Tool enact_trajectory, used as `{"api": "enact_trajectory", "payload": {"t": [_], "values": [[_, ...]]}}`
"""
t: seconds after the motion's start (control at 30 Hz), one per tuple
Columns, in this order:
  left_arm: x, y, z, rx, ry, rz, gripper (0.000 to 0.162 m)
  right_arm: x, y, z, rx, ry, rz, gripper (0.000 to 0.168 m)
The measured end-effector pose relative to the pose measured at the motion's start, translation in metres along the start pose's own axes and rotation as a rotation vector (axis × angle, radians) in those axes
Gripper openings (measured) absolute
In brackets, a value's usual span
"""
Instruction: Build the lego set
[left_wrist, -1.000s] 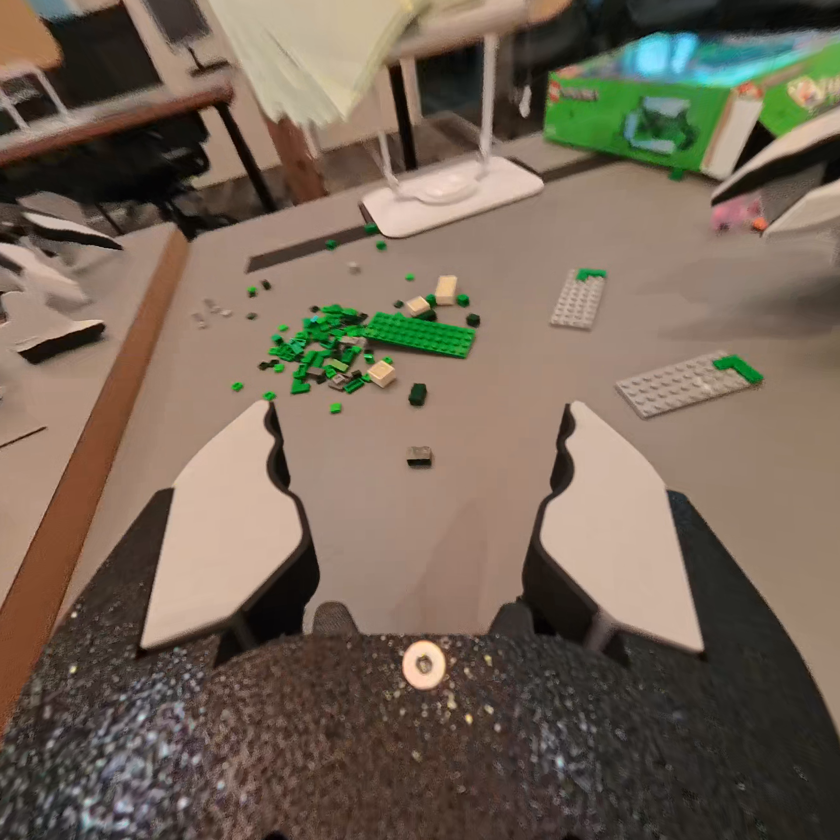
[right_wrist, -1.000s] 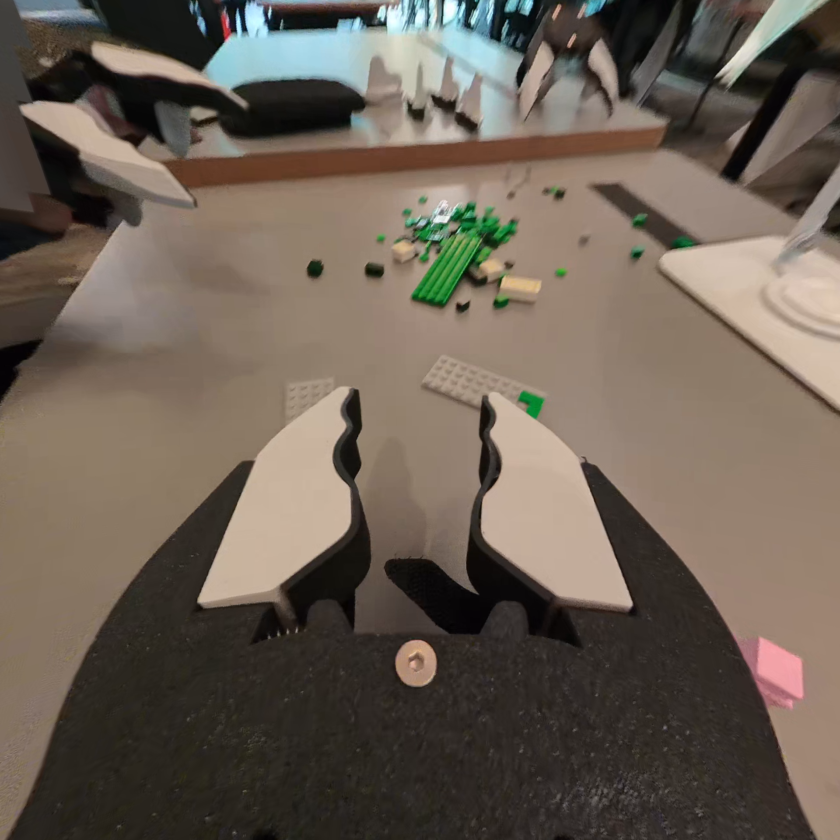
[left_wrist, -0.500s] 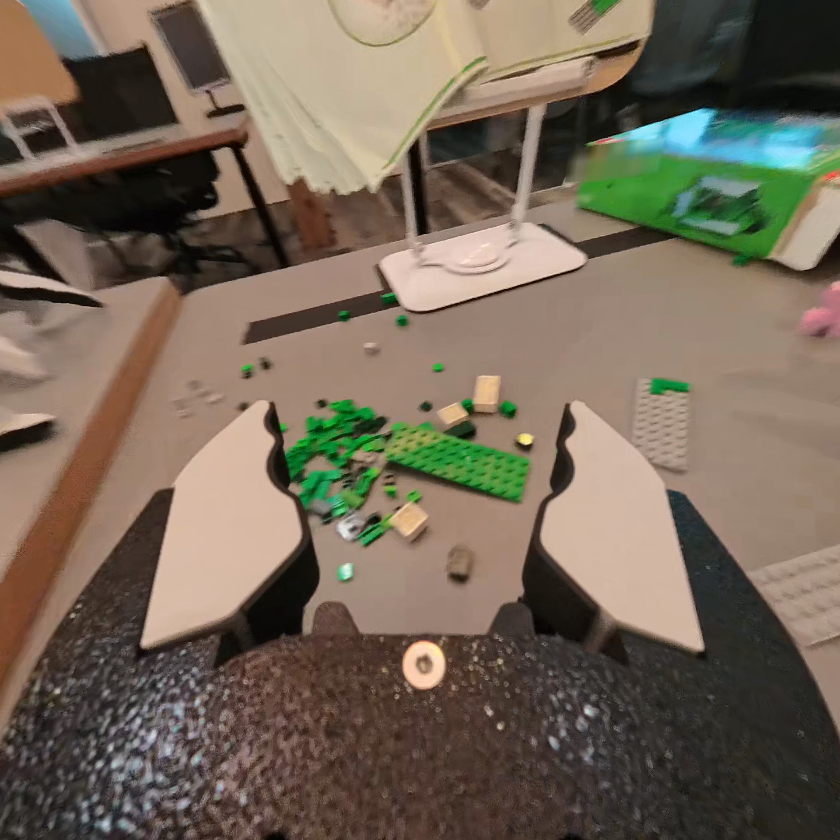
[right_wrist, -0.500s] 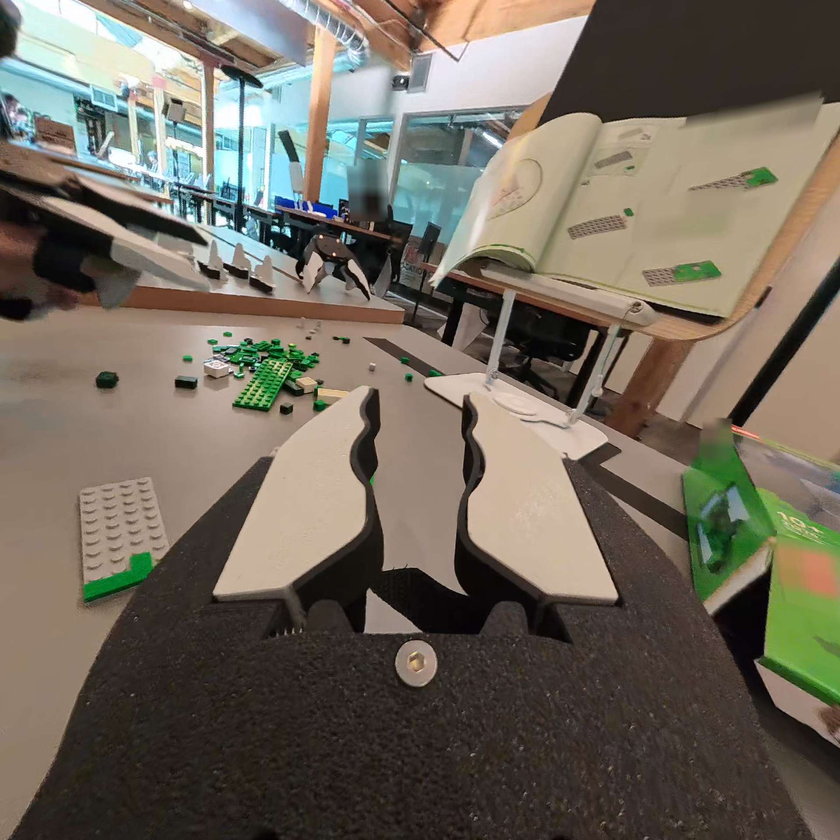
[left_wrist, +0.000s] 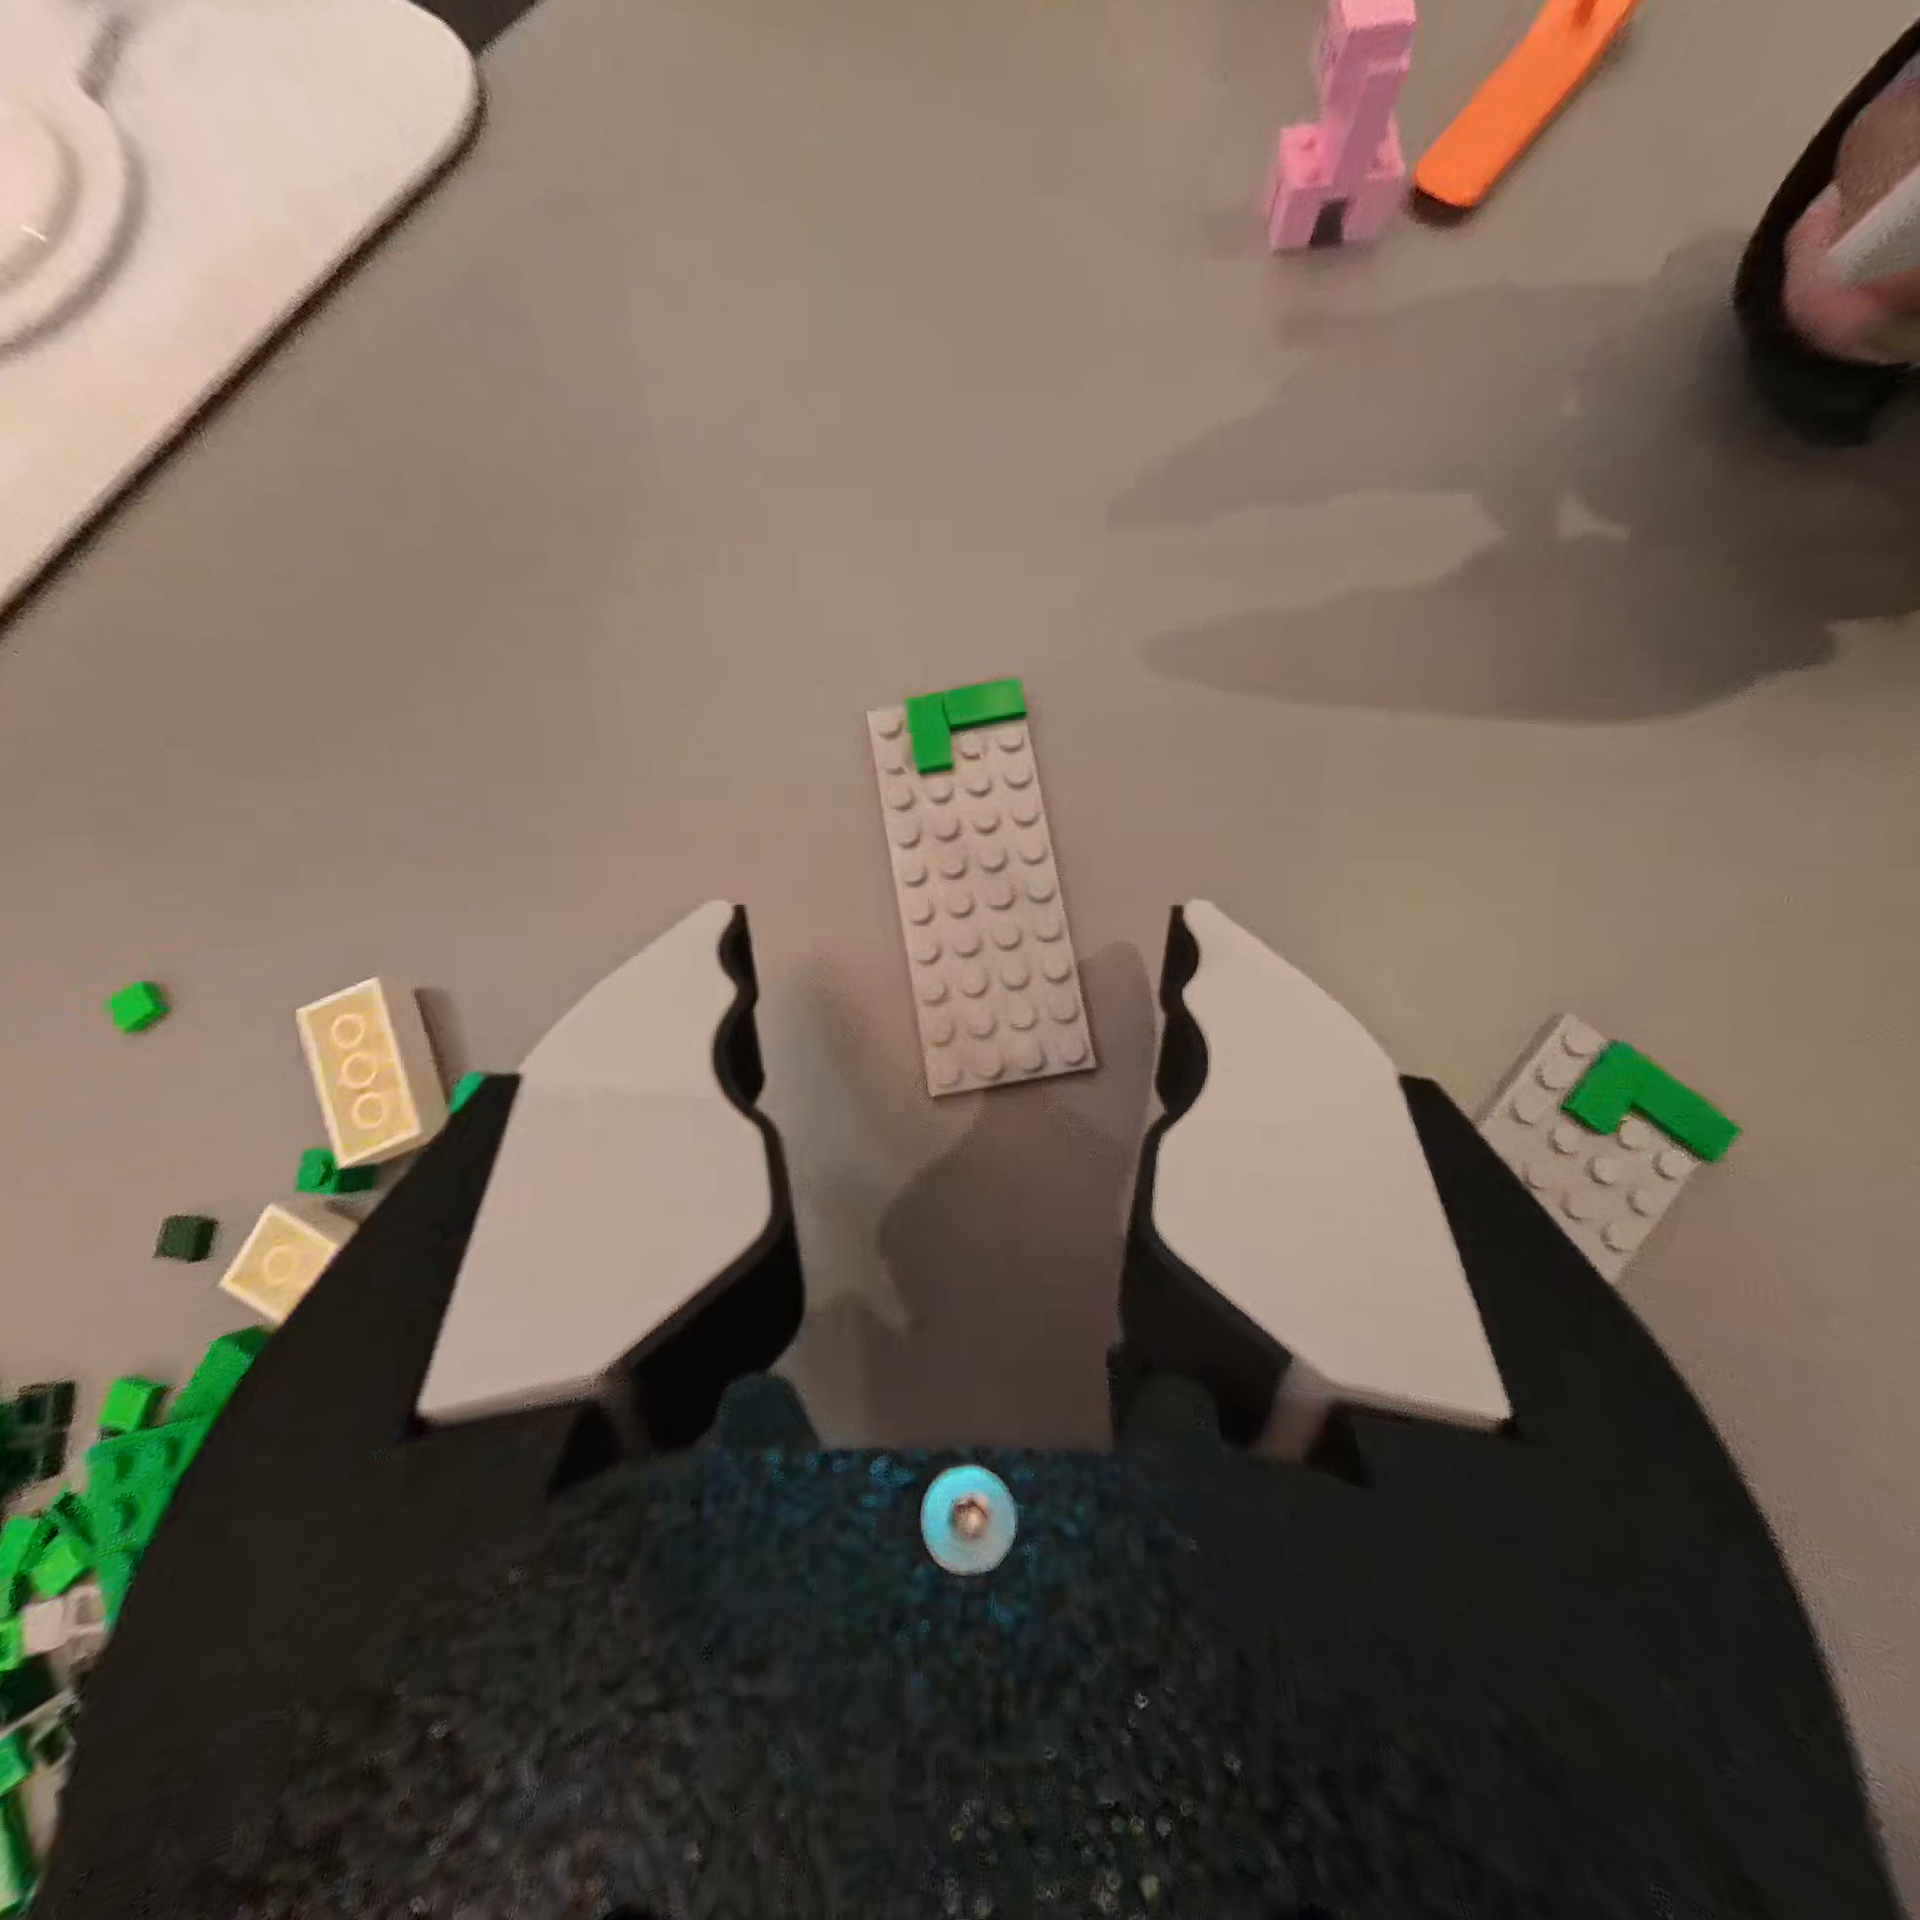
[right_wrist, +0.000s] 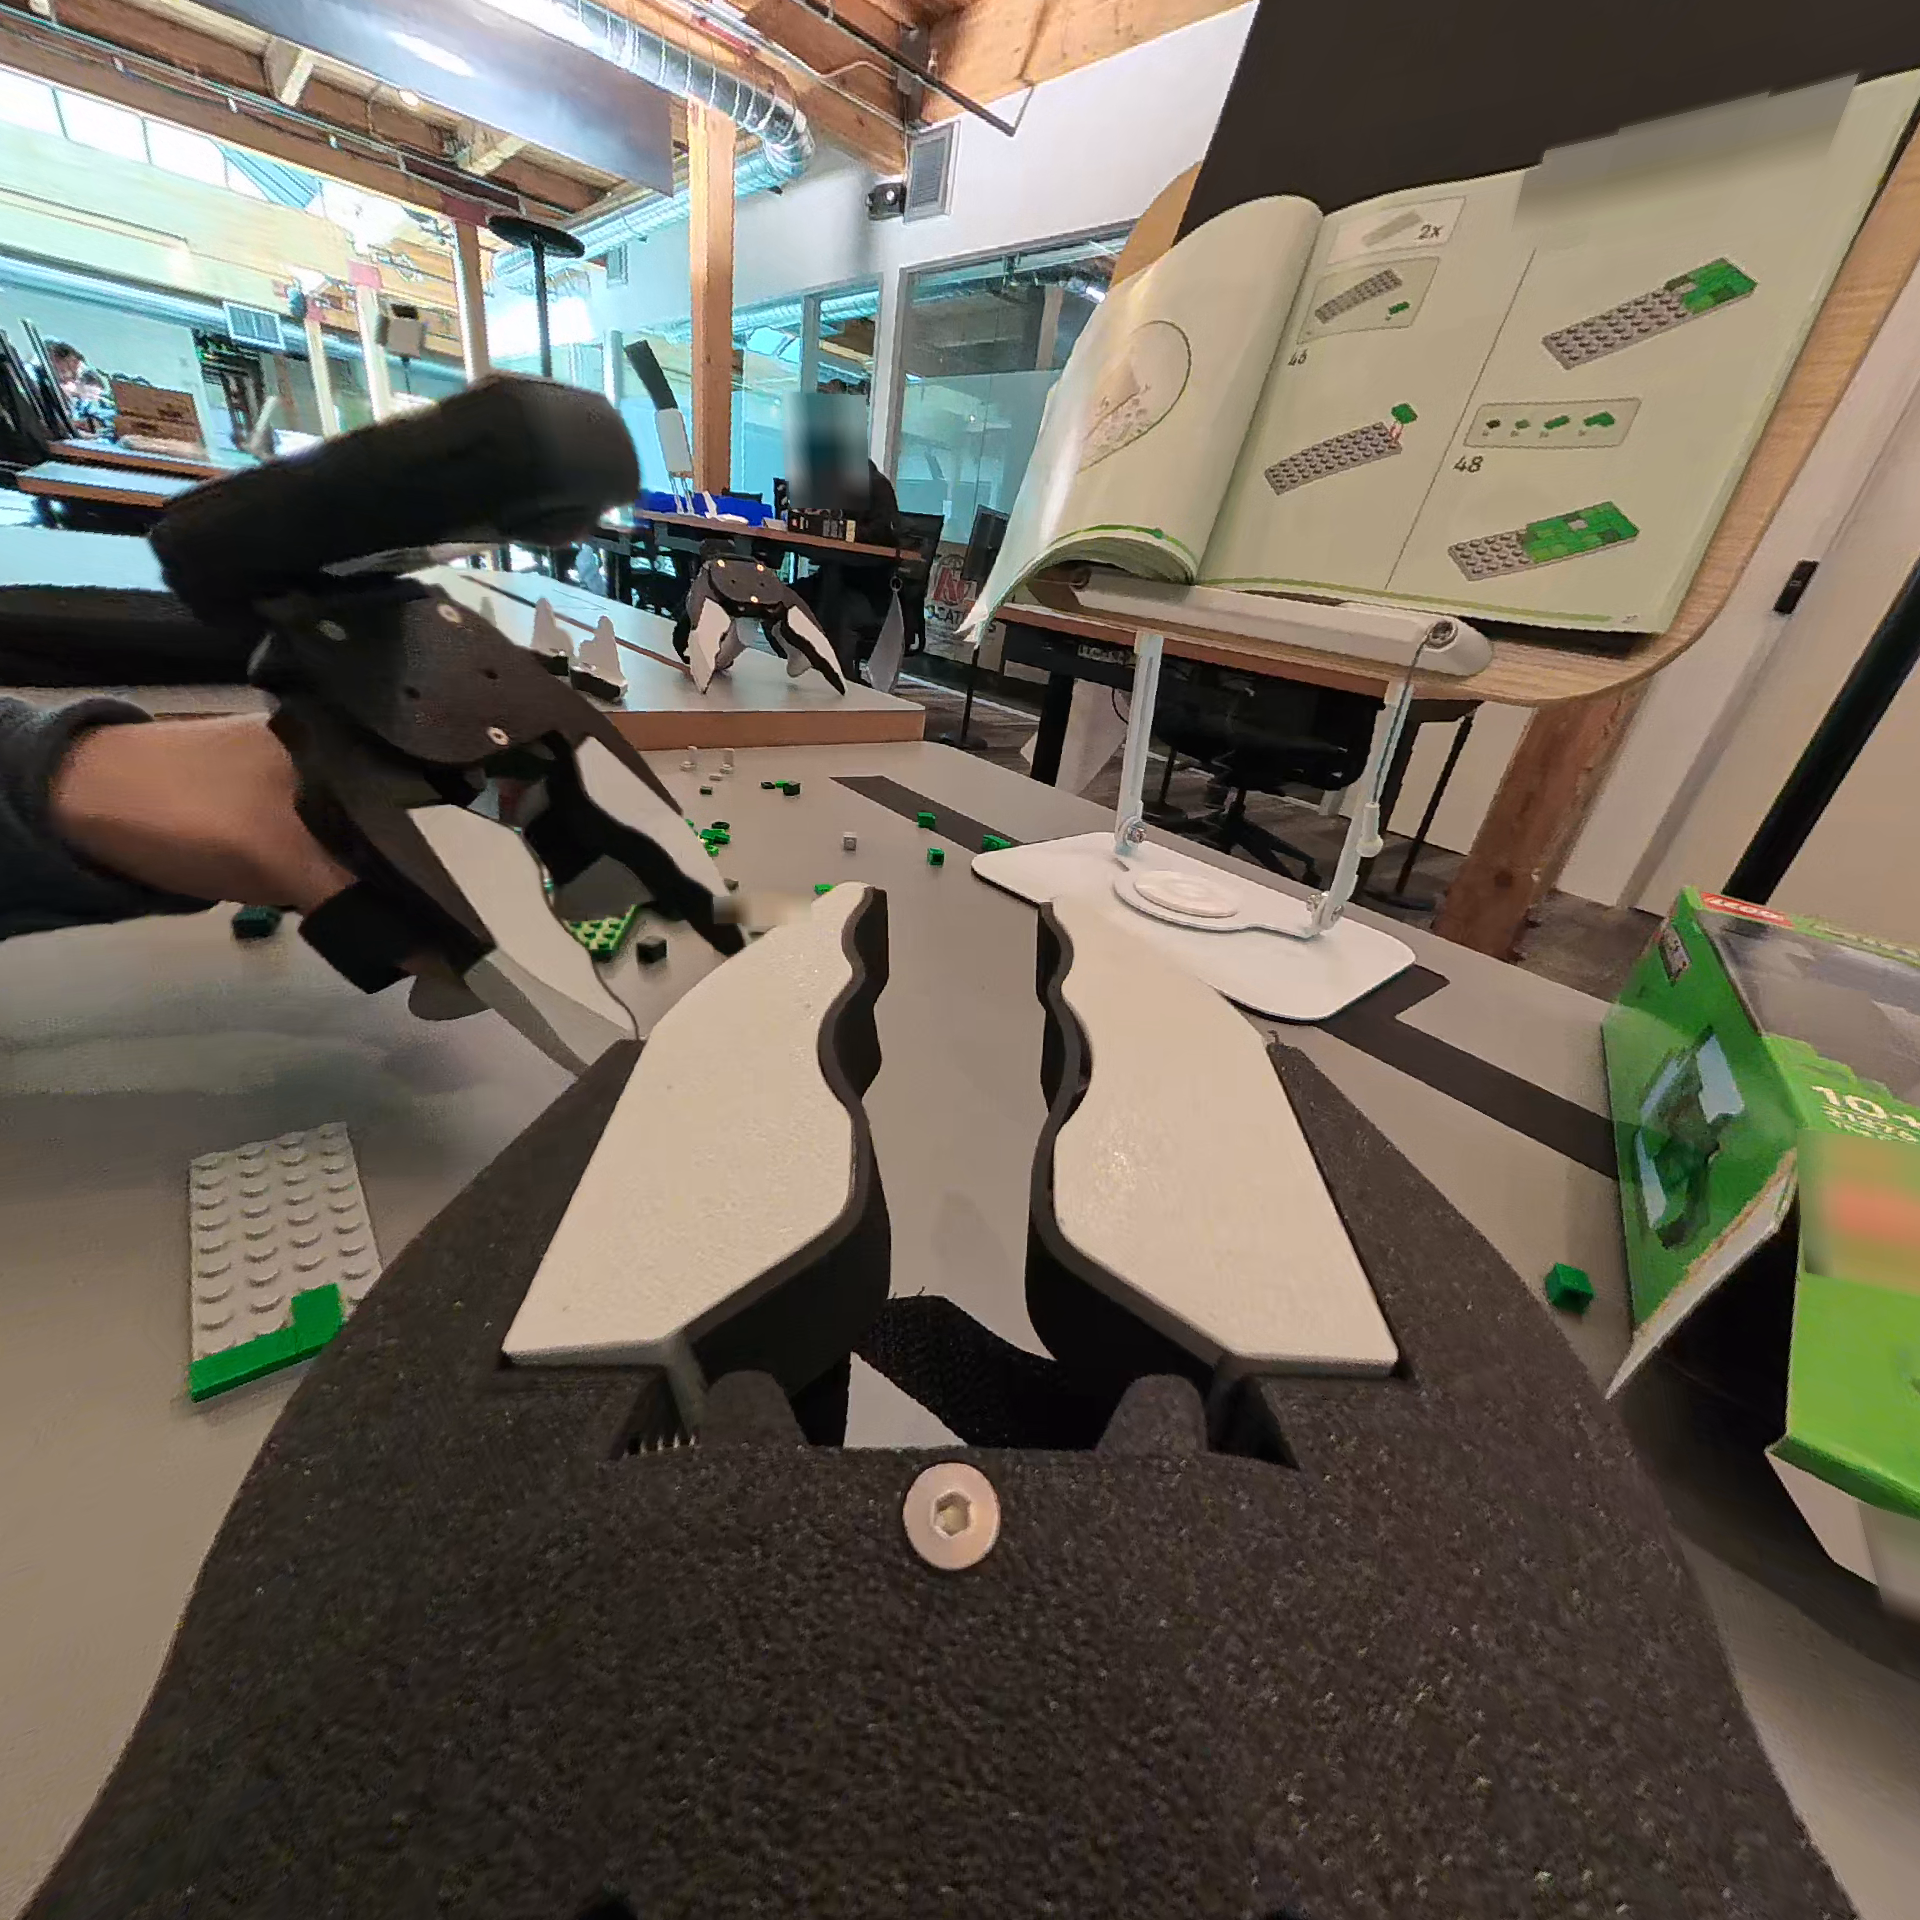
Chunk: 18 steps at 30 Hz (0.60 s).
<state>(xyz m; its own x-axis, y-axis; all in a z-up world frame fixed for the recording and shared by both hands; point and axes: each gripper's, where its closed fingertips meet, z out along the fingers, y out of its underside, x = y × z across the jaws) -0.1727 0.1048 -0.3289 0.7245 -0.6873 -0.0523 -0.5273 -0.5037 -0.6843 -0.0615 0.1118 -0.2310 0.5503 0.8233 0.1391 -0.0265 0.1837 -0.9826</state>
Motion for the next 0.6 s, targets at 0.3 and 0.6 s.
{"api": "enact_trajectory", "payload": {"t": [0.3,0.6], "values": [[0.005,0.012,0.01,-0.177,0.013,-0.039,0.056,-0.002,-0.002,-0.001,0.01,-0.001,-0.035,0.024],[0.01,0.007,0.014,-0.192,0.033,0.054,0.033,-0.002,-0.004,-0.002,0.022,-0.004,-0.025,0.023]]}}
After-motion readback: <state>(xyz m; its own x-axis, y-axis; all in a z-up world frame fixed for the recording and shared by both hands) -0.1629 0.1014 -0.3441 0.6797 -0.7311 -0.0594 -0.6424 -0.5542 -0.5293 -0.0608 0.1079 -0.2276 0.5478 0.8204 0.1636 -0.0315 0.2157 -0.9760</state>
